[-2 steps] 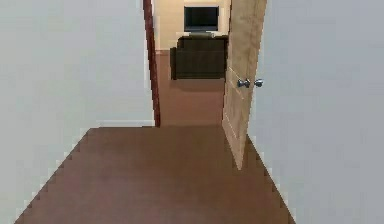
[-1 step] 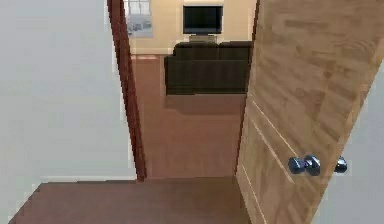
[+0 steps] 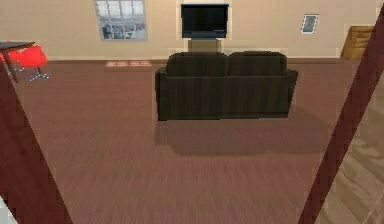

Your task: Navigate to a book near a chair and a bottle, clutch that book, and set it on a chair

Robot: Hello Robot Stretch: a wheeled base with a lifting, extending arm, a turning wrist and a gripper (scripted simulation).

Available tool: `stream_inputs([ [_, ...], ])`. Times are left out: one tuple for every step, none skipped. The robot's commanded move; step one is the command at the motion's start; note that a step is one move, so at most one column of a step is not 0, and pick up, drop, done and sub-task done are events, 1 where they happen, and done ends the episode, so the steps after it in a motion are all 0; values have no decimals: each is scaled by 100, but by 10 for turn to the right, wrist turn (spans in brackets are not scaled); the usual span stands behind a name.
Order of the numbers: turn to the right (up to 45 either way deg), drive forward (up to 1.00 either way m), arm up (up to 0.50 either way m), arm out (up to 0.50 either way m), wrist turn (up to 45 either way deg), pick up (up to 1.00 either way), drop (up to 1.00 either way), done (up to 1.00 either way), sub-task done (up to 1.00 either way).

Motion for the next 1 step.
stream_inputs([
  [90, 0, 0, 0, 0, 0, 0, 0, 0],
])
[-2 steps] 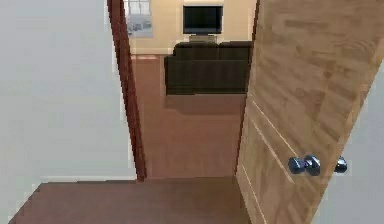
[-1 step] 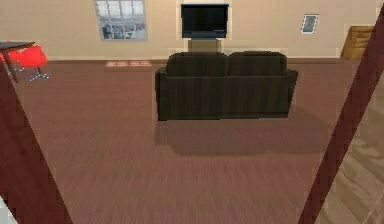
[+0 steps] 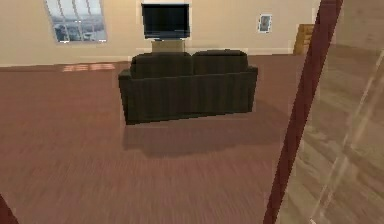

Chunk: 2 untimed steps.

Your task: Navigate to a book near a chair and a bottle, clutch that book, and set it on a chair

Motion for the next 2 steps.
stream_inputs([
  [0, 25, 0, 0, 0, 0, 0, 0, 0],
  [-120, 0, 0, 0, 0, 0, 0, 0, 0],
])
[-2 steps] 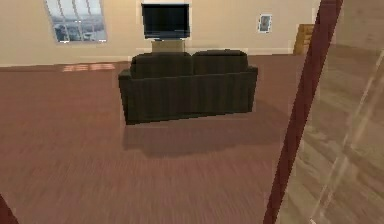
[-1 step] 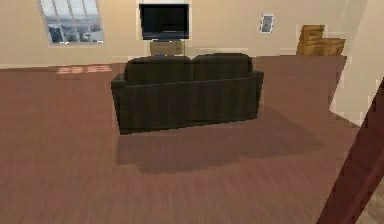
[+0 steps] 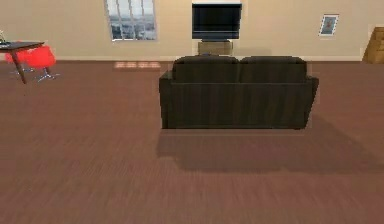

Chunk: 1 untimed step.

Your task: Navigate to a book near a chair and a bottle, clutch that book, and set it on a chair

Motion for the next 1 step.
stream_inputs([
  [0, 60, 0, 0, 0, 0, 0, 0, 0],
])
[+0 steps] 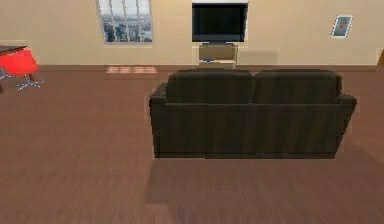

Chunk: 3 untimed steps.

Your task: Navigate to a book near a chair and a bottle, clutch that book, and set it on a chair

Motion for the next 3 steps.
stream_inputs([
  [-450, 0, 0, 0, 0, 0, 0, 0, 0],
  [-330, 0, 0, 0, 0, 0, 0, 0, 0],
  [0, 30, 0, 0, 0, 0, 0, 0, 0],
])
